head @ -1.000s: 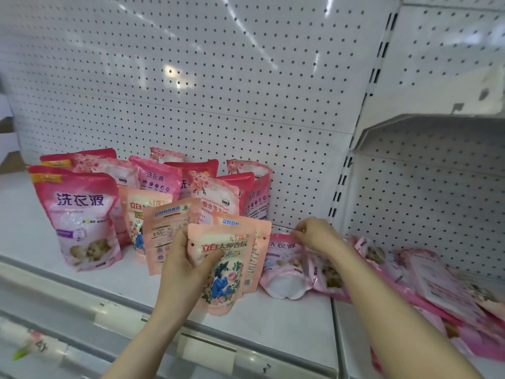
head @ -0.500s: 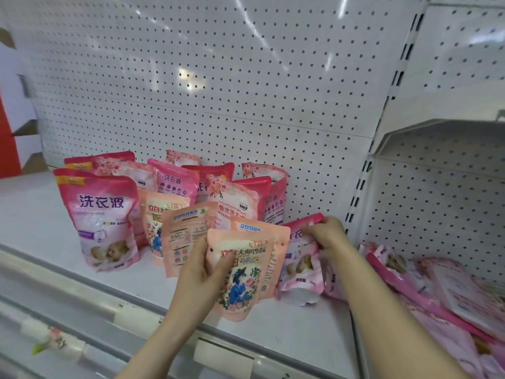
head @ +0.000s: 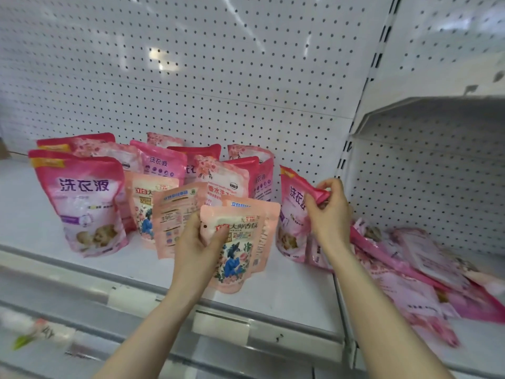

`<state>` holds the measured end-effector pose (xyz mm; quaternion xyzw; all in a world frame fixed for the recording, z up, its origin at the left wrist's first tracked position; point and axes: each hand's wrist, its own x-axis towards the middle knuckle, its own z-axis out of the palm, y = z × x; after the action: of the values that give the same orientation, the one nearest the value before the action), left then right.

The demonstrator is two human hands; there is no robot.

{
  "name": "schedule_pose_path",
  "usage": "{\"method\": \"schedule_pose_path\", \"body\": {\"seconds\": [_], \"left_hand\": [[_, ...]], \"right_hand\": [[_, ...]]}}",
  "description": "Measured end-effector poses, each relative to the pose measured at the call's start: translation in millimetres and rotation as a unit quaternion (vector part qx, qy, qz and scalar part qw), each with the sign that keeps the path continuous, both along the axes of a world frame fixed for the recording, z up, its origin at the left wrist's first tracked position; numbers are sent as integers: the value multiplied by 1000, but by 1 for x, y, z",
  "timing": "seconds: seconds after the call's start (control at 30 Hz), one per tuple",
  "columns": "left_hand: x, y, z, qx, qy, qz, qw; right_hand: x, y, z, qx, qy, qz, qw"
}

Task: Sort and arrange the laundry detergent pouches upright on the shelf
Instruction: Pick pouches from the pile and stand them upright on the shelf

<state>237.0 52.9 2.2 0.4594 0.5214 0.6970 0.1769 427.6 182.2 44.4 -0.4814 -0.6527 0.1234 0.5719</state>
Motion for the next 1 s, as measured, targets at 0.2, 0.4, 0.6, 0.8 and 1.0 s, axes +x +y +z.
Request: {"method": "schedule_pose_path", "body": {"seconds": [0.2, 0.4, 0.6, 0.8, 1.0], "left_hand": [[-7, -5, 2, -17, 48, 7, 999], [0, -9, 16, 78, 295, 125, 944], [53, -3, 25, 170, 410, 79, 893], [148, 27, 2, 52, 448, -114, 885], [222, 35, -21, -53, 449, -232, 861]], "right_hand": [[4, -10, 5, 31, -106, -49, 993], [30, -27, 7, 37, -159, -70, 984], [120, -39, -2, -40, -252, -142, 957], [232, -40, -15, -332, -359, -145, 860], [287, -40, -35, -245, -378, -140, 882]]}}
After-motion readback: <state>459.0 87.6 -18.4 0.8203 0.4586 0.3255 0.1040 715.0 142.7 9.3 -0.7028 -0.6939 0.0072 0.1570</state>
